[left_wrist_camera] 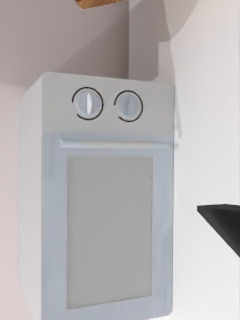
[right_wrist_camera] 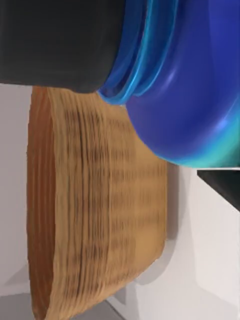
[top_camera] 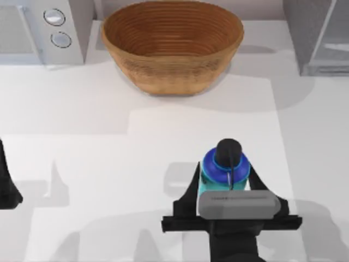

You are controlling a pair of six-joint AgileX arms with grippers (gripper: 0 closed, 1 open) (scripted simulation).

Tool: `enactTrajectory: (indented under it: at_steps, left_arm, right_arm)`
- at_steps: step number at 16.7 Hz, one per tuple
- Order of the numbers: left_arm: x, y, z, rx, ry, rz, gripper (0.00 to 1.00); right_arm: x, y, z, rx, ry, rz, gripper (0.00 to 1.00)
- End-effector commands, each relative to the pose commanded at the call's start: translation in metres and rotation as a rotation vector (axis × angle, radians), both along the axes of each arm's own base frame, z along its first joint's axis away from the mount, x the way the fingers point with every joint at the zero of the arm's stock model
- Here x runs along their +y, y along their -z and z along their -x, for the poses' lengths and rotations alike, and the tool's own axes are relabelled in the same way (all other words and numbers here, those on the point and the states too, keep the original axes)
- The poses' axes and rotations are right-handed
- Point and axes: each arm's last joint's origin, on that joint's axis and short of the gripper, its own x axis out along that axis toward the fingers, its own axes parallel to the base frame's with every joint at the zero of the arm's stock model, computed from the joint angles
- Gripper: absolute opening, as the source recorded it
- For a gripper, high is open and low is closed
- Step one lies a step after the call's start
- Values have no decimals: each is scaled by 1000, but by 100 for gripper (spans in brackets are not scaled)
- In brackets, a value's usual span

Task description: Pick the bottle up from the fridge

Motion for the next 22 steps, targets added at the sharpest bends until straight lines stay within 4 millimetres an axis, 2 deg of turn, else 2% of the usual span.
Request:
enactTrajectory:
  at_steps: [5, 10, 12, 16, 22]
  left_arm:
    - [0, 0, 0, 0, 0, 0, 100]
    - [0, 0, 0, 0, 0, 0, 100]
    - [0, 0, 0, 0, 0, 0, 100]
    - [0, 0, 0, 0, 0, 0, 100]
    - [0, 0, 0, 0, 0, 0, 100]
  right_arm:
    - [0, 3, -6, 1, 1, 1, 0]
    - [1, 27, -46, 3, 1, 4, 0]
    - [1, 32, -56, 0, 0, 0, 0]
    - [1, 33, -56, 0, 0, 0, 0]
    - [1, 33, -56, 0, 0, 0, 45]
